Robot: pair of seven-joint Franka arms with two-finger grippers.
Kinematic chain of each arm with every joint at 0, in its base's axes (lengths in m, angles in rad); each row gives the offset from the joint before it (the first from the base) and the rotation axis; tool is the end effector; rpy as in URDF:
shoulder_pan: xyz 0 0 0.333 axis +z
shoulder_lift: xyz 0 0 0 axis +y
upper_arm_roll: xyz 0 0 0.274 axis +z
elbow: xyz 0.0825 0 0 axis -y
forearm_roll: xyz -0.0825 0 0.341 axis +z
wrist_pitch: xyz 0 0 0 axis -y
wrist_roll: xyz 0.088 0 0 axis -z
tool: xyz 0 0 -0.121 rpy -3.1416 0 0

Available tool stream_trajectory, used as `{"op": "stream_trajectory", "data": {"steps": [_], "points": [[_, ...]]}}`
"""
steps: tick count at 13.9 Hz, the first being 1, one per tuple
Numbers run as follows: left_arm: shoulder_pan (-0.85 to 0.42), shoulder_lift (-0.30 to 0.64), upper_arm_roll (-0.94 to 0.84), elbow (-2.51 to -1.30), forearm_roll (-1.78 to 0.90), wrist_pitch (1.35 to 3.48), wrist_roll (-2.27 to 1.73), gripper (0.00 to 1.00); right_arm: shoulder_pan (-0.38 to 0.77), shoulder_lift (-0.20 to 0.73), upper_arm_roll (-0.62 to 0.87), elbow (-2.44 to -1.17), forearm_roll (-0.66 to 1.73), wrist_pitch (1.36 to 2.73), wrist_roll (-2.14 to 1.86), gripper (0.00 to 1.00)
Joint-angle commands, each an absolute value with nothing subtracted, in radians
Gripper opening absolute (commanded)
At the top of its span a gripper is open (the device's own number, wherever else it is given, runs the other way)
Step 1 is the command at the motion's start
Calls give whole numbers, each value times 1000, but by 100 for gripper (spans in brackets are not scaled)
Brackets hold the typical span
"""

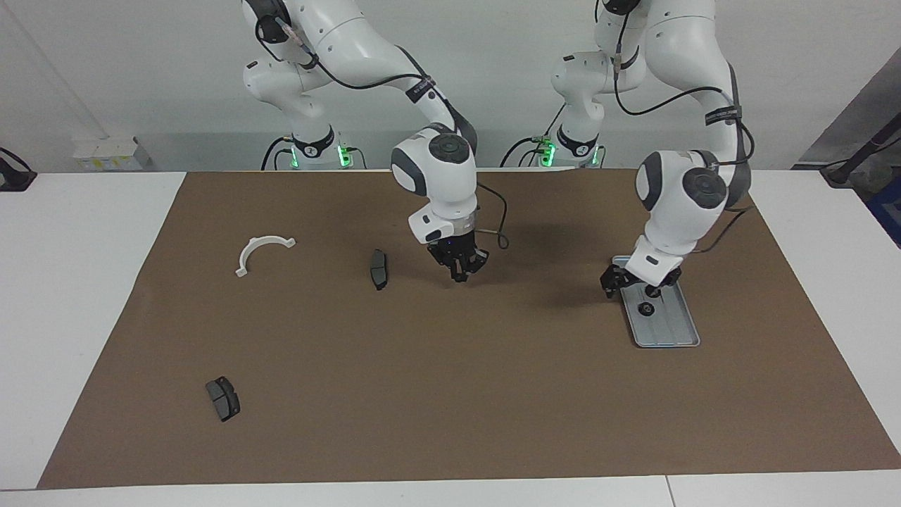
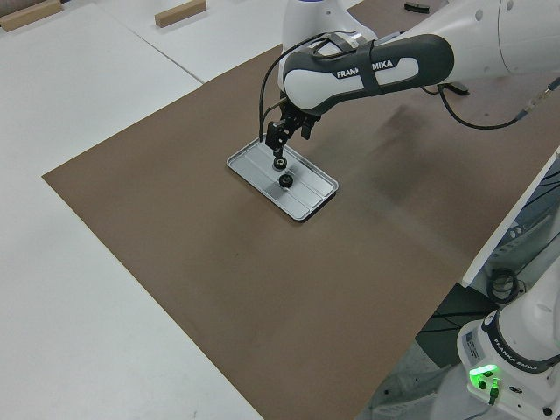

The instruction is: Pick bearing gear from pile to tray

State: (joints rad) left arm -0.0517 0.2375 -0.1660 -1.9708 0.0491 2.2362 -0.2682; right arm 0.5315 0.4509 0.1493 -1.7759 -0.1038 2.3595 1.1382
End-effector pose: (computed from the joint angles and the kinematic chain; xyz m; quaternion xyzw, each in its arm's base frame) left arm 0.5469 -0.1166 0.3265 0.9998 0.0130 0.0154 0.0037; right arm 0.4856 0.3817 0.2955 -0.9769 0.2021 -0.0483 0.0504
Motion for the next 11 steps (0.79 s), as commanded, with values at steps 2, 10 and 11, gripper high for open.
{"op": "stream_trajectory", "data": {"steps": [2, 10, 11], "points": [[-178, 230, -152, -1991, 55, 2337, -547, 100, 568, 535, 144, -1701, -143, 2419, 1192, 22], [-304, 270, -152, -1991, 55, 2575, -816, 94, 463, 390, 143, -1779, -158, 2355, 1080, 100], [-328, 285, -152, -1991, 55, 2600, -840, 93, 434, 340, 143, -1825, -158, 2355, 1047, 100]]}}
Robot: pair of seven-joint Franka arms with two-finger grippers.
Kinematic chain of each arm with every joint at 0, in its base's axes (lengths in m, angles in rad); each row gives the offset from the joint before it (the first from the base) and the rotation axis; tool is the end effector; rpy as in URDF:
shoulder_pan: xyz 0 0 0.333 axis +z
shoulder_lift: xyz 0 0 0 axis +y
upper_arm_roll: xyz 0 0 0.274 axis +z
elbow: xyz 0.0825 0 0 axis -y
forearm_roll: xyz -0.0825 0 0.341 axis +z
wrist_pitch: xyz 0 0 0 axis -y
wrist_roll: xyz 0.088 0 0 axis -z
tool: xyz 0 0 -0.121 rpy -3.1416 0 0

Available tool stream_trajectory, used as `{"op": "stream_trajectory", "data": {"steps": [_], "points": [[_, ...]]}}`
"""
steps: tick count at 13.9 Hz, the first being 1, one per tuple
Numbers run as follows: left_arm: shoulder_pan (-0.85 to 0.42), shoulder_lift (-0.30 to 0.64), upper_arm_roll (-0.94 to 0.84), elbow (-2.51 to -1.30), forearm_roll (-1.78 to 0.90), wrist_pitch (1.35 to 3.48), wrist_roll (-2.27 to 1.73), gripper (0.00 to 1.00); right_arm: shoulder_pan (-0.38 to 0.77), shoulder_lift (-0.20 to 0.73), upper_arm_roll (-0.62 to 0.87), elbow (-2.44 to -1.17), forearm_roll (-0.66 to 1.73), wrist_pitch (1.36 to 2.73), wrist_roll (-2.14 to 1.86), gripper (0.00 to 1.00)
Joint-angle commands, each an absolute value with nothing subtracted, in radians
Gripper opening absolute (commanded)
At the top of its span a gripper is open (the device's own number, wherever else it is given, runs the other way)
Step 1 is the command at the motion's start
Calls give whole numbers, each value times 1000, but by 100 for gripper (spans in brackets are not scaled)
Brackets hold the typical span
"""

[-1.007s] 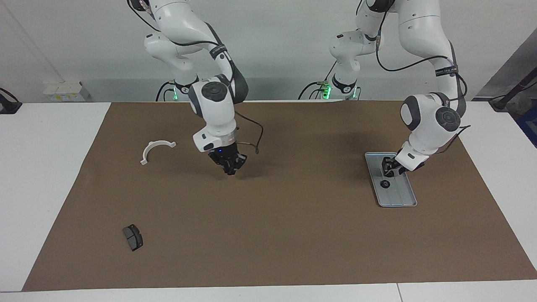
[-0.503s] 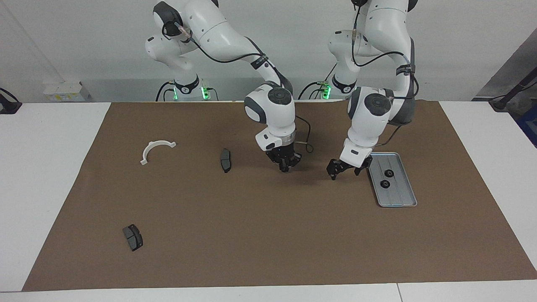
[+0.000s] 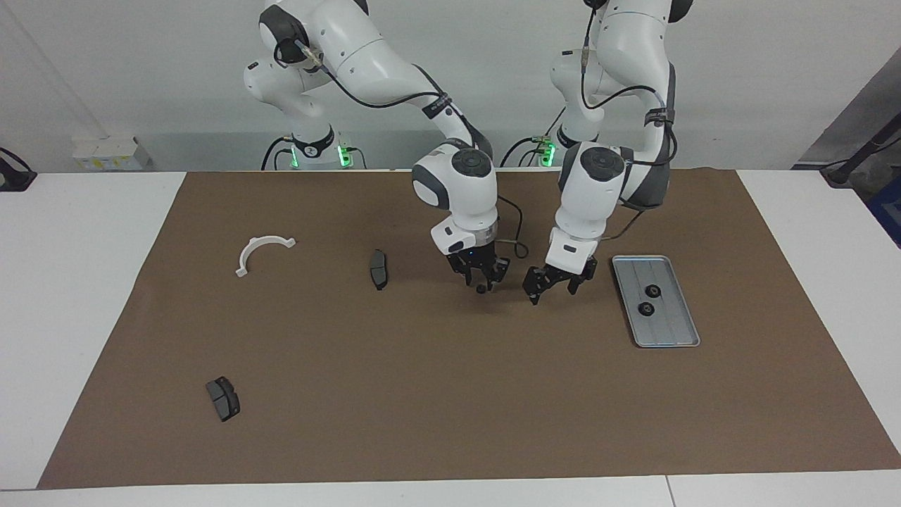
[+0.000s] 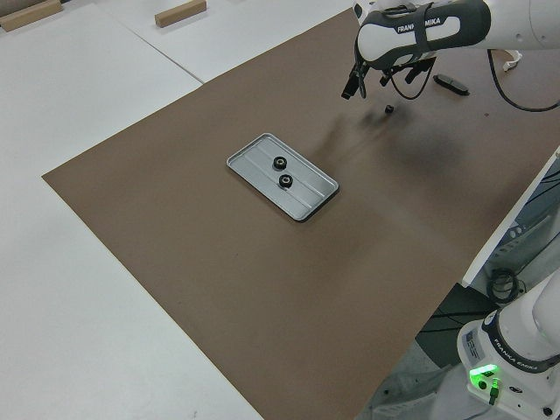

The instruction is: Pick bearing gear from pile to tray

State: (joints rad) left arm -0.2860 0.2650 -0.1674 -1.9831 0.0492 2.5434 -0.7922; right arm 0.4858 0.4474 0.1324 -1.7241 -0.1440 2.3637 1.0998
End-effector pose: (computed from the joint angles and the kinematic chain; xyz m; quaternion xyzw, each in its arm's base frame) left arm 0.5302 -0.2546 0.3383 0.9766 0.1549 0.1186 0.0906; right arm 0.5199 0.3568 0.3199 -0.9742 0.2013 -0.0852 0.0566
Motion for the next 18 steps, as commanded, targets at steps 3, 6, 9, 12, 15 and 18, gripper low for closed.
{"op": "stream_trajectory", "data": {"steps": [3, 6, 9, 12, 15, 18], "points": [[-411, 337, -150, -1988, 55, 2660, -867, 87, 342, 211, 144, -1952, -155, 2353, 919, 100], [-460, 350, -149, -1994, 60, 2655, -861, 83, 235, 123, 144, -2000, -140, 2269, 734, 100], [-491, 348, -147, -2032, 63, 2640, -848, 74, 131, 45, 146, -1999, -94, 2183, 556, 100], [-494, 342, -147, -2034, 64, 2571, -769, 64, 29, -29, 143, -1980, -15, 2070, 370, 100], [-495, 342, -147, -2036, 80, 2559, -759, 53, -34, -29, 143, -1861, -15, 1926, 337, 100], [-495, 341, -149, -2036, 92, 2546, -758, 48, -74, -17, 141, -1749, -18, 1826, 296, 100]]}}
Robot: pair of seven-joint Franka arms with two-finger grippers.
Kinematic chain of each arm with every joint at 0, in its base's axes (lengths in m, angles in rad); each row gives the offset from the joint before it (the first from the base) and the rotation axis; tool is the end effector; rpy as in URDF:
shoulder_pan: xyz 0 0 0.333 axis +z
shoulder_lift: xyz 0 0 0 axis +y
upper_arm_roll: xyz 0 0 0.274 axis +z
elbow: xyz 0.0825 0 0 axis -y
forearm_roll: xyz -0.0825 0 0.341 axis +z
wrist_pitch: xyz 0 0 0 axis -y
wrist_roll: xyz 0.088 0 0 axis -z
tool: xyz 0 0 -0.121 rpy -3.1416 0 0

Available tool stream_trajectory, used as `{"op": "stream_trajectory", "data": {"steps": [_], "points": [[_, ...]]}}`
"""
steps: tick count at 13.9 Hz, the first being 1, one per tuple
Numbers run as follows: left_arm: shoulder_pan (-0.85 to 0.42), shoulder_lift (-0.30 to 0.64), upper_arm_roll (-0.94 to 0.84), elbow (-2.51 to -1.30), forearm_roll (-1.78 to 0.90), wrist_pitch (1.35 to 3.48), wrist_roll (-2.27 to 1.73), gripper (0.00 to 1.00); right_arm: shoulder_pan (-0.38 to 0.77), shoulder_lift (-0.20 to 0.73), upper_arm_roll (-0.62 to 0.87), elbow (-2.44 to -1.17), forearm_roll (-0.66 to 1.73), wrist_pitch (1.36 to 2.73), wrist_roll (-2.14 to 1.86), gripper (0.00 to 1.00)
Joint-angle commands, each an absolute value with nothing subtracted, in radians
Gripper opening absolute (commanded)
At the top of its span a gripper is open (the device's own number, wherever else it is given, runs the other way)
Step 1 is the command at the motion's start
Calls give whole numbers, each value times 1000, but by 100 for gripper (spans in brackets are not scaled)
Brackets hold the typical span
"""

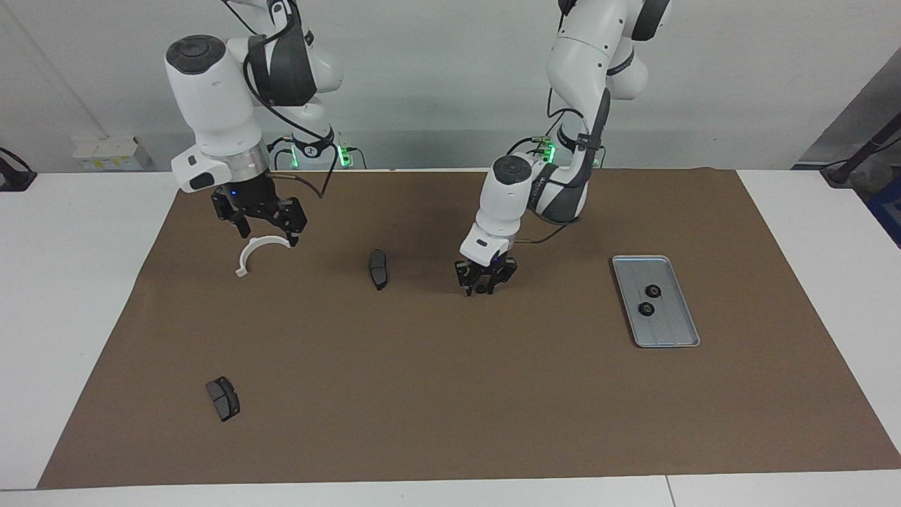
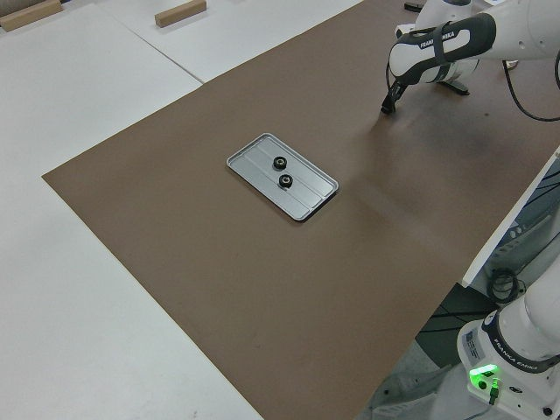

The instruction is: Pick bearing gear from pile to tray

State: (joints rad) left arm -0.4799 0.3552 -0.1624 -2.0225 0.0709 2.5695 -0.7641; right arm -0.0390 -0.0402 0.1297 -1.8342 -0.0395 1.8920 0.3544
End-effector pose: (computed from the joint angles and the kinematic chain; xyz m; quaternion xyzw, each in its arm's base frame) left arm 0.4637 -0.3447 0.2726 0.9943 0.0405 0.0717 0.0679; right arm 0.5198 0.0447 0.5032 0.9906 -0.1259 0.0524 0.0103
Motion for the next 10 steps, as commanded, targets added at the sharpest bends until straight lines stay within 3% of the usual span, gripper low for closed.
{"op": "stream_trajectory", "data": {"steps": [1, 4, 8, 10], "points": [[-495, 341, -147, -2034, 92, 2546, -758, 44, -78, -8, 141, -1717, -18, 1798, 266, 100], [-495, 341, -149, -2036, 92, 2546, -750, 27, -91, 41, 141, -1594, -21, 1668, 206, 100], [-492, 341, -149, -2036, 92, 2545, -747, 8, -65, 11, 147, -1661, -20, 1644, 184, 100], [-480, 341, -147, -2020, 92, 2513, -746, 5, -57, 5, 147, -1678, -20, 1655, 181, 100]]}}
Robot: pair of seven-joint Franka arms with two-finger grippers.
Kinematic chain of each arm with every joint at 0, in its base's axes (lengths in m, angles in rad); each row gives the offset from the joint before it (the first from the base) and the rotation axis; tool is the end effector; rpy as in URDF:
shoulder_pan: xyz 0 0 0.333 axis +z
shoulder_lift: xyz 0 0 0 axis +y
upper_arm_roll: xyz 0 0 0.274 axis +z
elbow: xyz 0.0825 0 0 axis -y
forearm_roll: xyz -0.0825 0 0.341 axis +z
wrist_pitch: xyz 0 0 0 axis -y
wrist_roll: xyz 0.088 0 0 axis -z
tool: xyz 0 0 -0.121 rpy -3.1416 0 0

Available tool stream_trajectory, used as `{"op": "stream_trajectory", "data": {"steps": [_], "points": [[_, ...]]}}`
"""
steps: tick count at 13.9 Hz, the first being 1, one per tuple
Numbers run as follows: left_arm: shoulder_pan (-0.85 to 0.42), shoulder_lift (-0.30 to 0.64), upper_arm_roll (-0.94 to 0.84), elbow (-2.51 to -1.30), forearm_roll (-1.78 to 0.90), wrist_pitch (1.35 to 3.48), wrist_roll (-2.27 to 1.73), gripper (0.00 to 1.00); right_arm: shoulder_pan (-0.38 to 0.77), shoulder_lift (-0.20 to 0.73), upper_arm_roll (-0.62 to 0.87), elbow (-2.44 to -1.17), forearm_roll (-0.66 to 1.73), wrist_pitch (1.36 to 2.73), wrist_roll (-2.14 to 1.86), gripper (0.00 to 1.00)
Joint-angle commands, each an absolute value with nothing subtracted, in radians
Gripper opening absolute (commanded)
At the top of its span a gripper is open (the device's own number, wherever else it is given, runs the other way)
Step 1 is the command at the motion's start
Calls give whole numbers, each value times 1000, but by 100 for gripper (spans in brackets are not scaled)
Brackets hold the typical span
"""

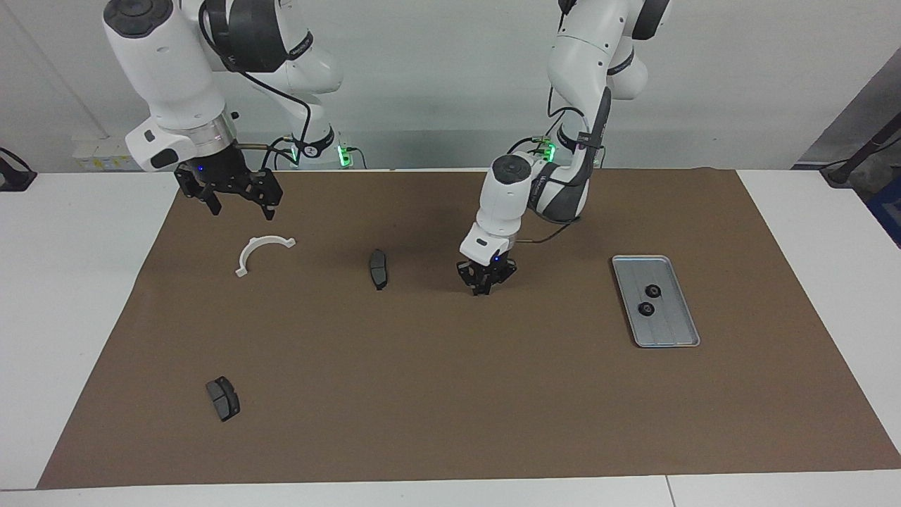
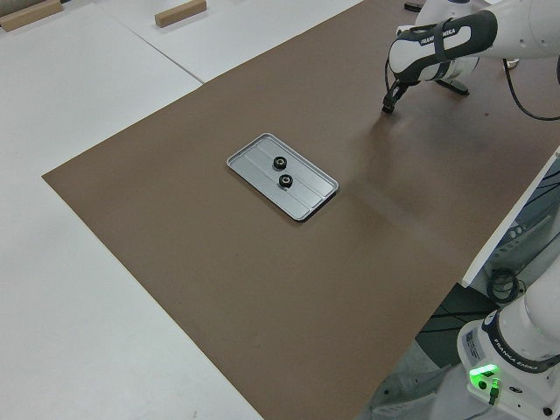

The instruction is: Pick bearing gear from pile to tray

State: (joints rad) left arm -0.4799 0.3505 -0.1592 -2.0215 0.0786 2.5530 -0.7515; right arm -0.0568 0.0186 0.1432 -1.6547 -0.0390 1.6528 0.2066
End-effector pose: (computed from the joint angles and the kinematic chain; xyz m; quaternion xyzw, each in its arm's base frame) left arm 0.4639 -0.3425 0.2738 0.9951 0.0327 0.0703 0.0611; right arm 0.5192 0.0400 0.5300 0.9981 -0.0583 -0.0074 0.0194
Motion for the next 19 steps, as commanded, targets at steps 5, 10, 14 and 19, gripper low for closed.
{"op": "stream_trajectory", "data": {"steps": [5, 10, 14, 19], "points": [[-272, 322, -150, -1911, 97, 2341, -637, 0, -57, 2, 146, -1686, -20, 1654, 178, 100], [-74, 256, -153, -1930, 91, 2186, -318, 0, -61, 3, 147, -1681, -17, 1654, 184, 100], [17, 212, -150, -1994, 89, 2094, -59, 0, -66, 3, 147, -1681, -15, 1654, 181, 100], [66, 195, -149, -2029, 89, 2085, 72, 19, -66, 3, 147, -1681, -15, 1654, 183, 100]]}}
